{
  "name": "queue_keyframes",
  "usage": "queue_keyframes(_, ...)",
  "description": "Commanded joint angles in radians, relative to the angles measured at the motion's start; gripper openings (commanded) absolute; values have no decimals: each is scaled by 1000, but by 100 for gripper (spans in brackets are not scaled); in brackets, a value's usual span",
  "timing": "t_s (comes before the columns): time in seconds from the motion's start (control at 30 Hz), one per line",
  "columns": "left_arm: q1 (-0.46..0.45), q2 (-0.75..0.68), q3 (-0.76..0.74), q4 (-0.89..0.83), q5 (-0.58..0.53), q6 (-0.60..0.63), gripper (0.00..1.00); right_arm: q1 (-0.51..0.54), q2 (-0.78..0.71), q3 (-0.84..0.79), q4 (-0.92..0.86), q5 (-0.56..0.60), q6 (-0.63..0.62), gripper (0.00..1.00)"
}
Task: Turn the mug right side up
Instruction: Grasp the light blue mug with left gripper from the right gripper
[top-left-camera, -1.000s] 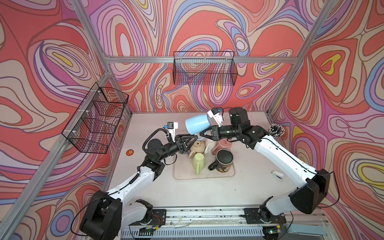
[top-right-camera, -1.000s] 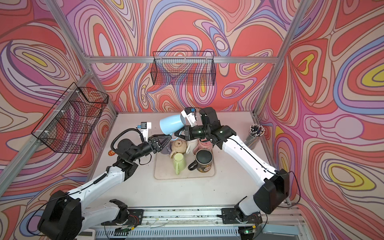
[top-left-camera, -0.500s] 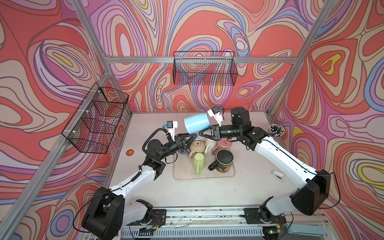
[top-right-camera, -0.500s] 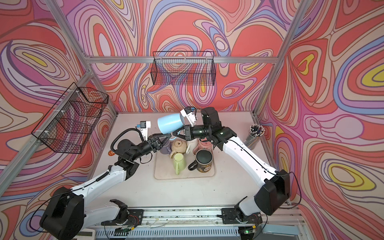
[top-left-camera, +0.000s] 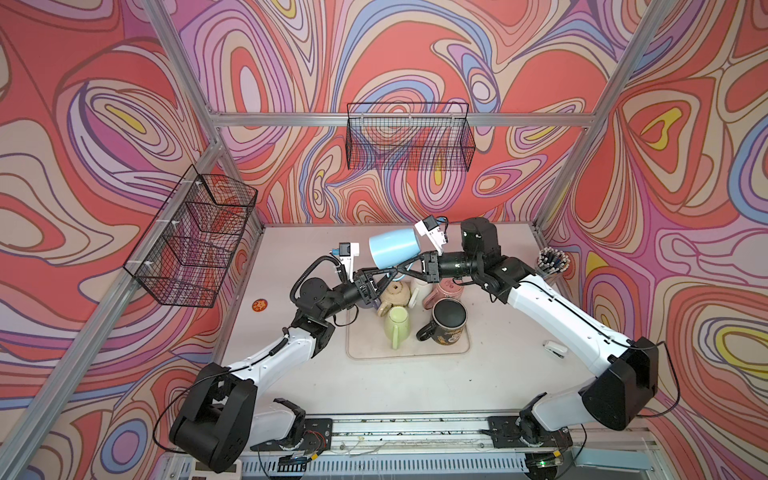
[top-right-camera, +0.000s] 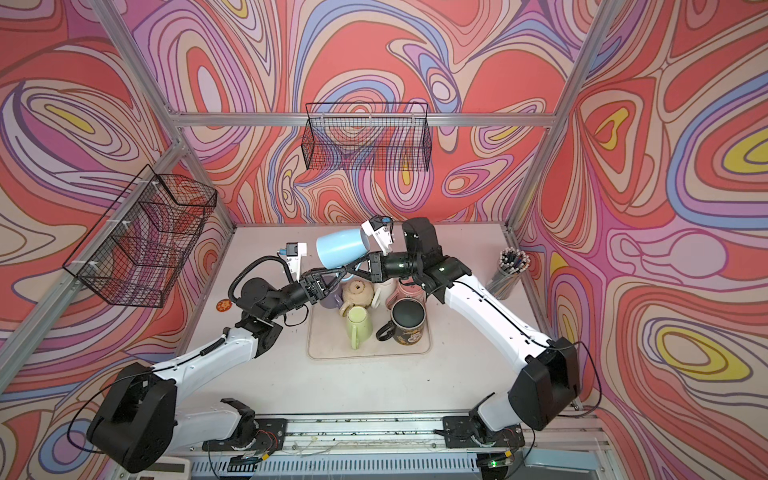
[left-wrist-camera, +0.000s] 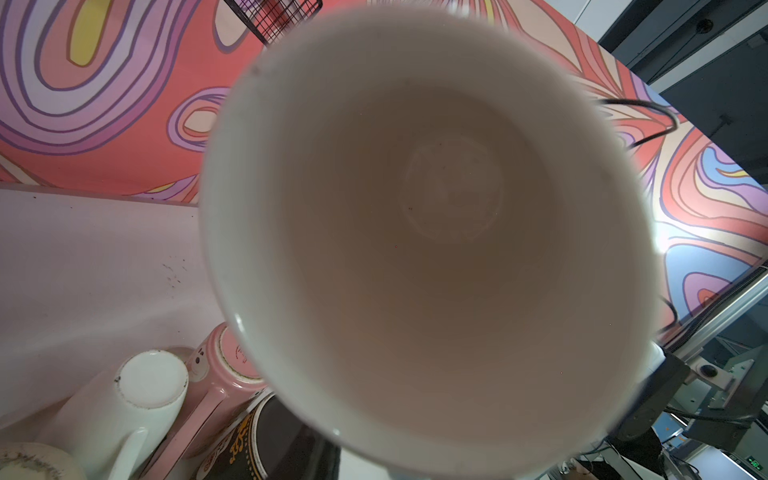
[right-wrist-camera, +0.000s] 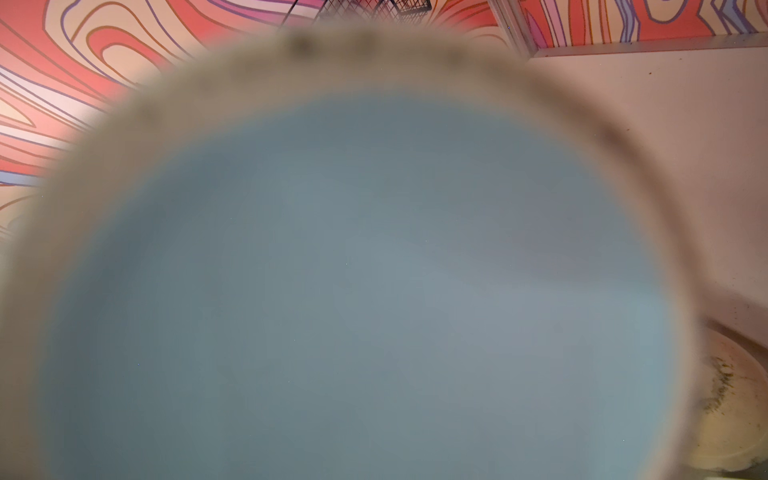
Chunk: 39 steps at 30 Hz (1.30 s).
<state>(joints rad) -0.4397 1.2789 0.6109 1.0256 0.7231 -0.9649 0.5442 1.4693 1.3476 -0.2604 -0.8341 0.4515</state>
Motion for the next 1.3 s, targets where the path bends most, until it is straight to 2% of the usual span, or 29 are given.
queue_keyframes(0.0,-14,15,61,117,21,-13,35,9,8,-13,47,-34,-25,0)
queue_keyframes(0.13,-21,29,74,119,26,-15,29,11,10,-21,50,-30,-27,0)
queue_keyframes(0.3,-21,15,66,96,14,-2,7,11,5,-25,50,-29,-30,0)
queue_keyframes(0.4,-21,8,64,80,7,3,0,10,7,-25,50,-28,-30,0)
queue_keyframes(0.63,-21,6,29,103,-22,-1,0,10,13,-22,44,-25,-33,1)
queue_keyframes(0.8,-21,-20,-20,97,-65,15,0,8,26,-27,27,-17,-55,21)
queue_keyframes(0.93,-21,-44,-68,101,-113,19,0,9,27,-51,48,-15,-50,32)
queue_keyframes(1.1,-21,-35,-142,130,-146,-1,0,8,33,-82,62,-13,-50,39)
queue_keyframes(1.27,-15,-34,-206,152,-211,-14,0,7,40,-115,63,2,-56,41)
